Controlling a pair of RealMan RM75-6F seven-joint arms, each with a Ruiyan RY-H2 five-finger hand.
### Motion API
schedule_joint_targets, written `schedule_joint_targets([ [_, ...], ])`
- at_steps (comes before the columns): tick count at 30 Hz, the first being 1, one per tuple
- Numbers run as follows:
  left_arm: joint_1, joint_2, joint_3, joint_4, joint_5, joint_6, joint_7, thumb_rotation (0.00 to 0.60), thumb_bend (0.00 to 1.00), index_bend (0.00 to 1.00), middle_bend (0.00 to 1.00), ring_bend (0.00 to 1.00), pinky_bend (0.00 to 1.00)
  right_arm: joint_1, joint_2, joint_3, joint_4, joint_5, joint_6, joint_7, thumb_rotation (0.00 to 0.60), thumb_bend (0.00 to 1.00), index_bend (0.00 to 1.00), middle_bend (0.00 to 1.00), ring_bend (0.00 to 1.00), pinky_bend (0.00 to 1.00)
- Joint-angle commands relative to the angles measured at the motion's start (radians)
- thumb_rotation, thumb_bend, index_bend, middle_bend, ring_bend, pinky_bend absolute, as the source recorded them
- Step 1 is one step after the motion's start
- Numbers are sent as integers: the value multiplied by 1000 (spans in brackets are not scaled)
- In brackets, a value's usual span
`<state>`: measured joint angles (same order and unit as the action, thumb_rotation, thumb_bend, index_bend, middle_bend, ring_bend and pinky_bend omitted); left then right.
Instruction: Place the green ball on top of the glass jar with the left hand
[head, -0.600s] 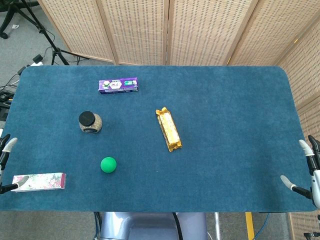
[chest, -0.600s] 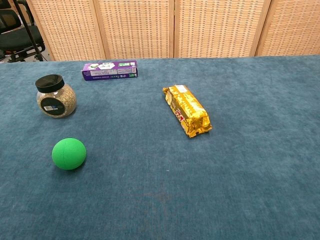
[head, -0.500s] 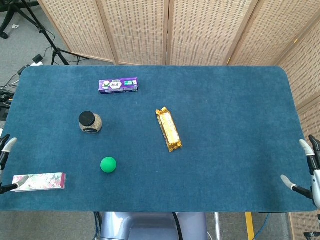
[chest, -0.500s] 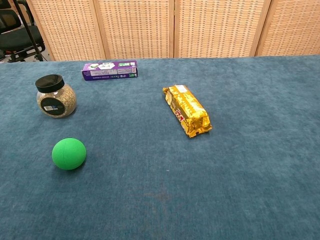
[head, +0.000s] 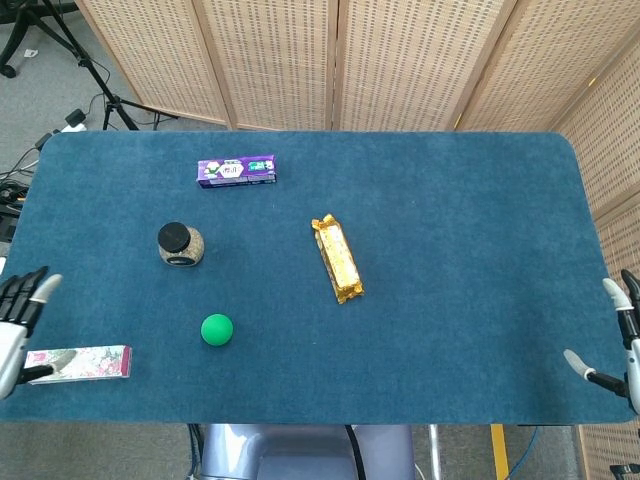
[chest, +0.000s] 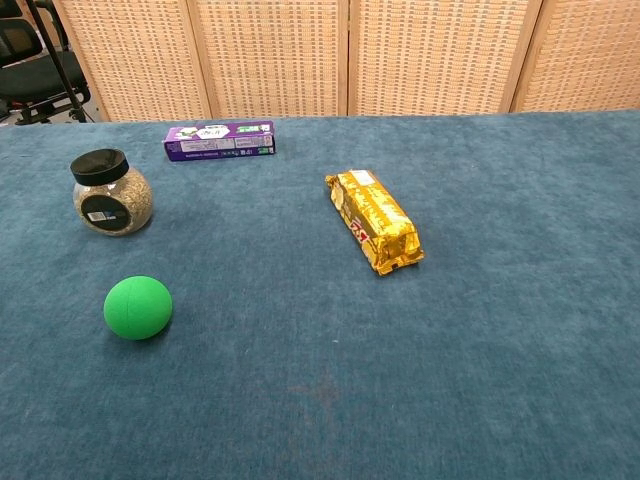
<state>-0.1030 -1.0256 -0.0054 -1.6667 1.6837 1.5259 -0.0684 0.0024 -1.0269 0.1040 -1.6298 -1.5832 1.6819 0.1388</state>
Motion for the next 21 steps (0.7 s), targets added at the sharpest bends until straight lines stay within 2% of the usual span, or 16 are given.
schedule_joint_targets([
  [1,-91,-2,23,-1,80,-116,-35,600,0,0,0,0,0,0,3,2,1,2,-1,8,600,0,0,0,0,0],
  [4,-152,-10,28,-26,91,-212,-30,600,0,0,0,0,0,0,4,3,1,5,-2,16,600,0,0,0,0,0],
  [9,-240,-58,24,-60,43,-377,-15,600,0,0,0,0,0,3,8,8,2,16,-10,32,600,0,0,0,0,0],
  [16,-304,-146,-11,-45,-20,-466,42,600,0,0,0,0,3,7,11,11,3,24,-21,43,600,0,0,0,0,0],
  [21,-356,-257,-51,-1,-109,-535,137,600,0,0,0,2,83,7,15,15,6,33,-24,61,600,0,0,0,0,0],
])
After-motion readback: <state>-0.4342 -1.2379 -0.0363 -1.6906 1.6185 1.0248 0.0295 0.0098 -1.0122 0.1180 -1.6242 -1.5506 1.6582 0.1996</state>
